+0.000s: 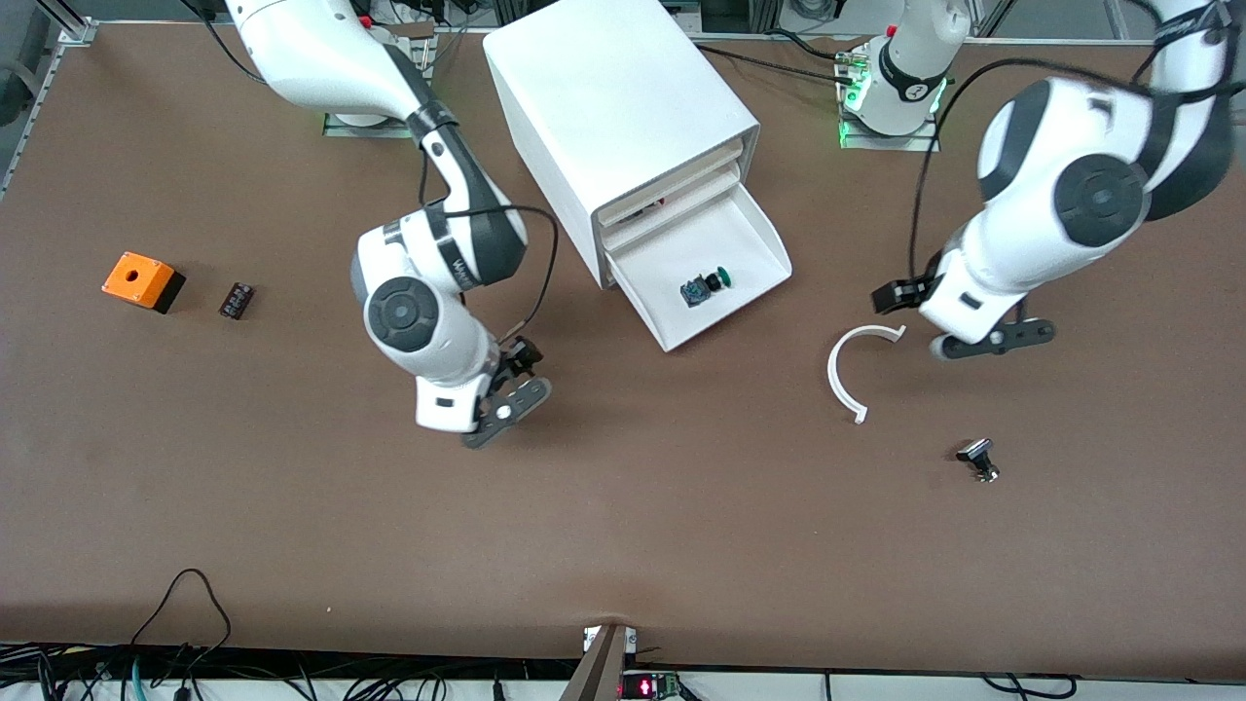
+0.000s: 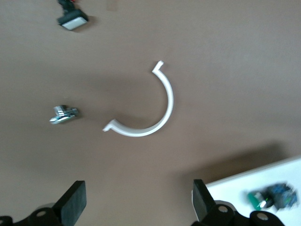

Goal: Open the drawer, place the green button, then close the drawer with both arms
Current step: 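Lift the right gripper away while the left gripper moves to the drawer front, then push the drawer closed with the left gripper while the right gripper withdraws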

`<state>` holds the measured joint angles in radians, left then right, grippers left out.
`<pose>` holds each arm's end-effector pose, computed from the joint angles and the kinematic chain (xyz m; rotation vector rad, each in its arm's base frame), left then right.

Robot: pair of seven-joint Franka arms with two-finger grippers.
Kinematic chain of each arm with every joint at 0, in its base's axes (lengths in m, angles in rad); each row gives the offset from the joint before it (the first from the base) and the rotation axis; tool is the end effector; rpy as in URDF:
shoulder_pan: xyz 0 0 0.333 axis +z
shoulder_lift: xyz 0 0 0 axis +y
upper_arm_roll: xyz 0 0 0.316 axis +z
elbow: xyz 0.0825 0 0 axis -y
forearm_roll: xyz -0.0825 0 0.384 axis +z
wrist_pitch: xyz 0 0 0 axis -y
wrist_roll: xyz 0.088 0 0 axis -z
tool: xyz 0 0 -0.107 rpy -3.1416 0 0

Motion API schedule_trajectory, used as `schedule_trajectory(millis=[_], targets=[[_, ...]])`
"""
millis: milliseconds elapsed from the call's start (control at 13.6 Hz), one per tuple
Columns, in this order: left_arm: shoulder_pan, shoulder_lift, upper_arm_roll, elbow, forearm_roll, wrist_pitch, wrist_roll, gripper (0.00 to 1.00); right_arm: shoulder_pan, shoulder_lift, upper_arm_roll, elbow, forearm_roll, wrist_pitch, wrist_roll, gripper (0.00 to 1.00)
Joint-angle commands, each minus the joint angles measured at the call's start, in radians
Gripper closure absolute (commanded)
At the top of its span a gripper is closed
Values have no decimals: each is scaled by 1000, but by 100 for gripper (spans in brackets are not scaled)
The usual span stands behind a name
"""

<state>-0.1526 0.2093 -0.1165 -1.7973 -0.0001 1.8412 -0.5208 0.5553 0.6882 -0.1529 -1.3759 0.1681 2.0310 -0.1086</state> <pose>0.5778 -0.1556 0.4184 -3.0665 -0.3889 0.2490 0.6553 0.3140 0.3097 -3.0089 -0.7165 0.0492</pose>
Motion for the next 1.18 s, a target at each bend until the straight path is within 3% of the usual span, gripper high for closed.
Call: schedule_trajectory(millis=[0, 294, 515, 662, 883, 1104], targets=[[-34, 79, -5, 15, 8, 74, -123, 0, -21, -84, -33, -126, -7, -20, 179, 0], [-84, 185, -5, 10, 5, 241, -246, 0, -145, -177, -43, -210, -18, -50, 173, 0], [-131, 229, -5, -45, 2, 372, -340, 0, -196, -229, -43, -212, -146, -66, 170, 0], [-157, 240, -18, -106, 0, 446, -379, 0, -233, -285, -33, -212, -154, -121, 171, 0], [-189, 265, -41, -151, 2, 525, -433, 0, -380, -357, 88, -213, -183, -149, 173, 0], [-226, 288, -55, -158, 2, 536, -452, 0, -512, -439, 159, -247, -226, -152, 101, 0]])
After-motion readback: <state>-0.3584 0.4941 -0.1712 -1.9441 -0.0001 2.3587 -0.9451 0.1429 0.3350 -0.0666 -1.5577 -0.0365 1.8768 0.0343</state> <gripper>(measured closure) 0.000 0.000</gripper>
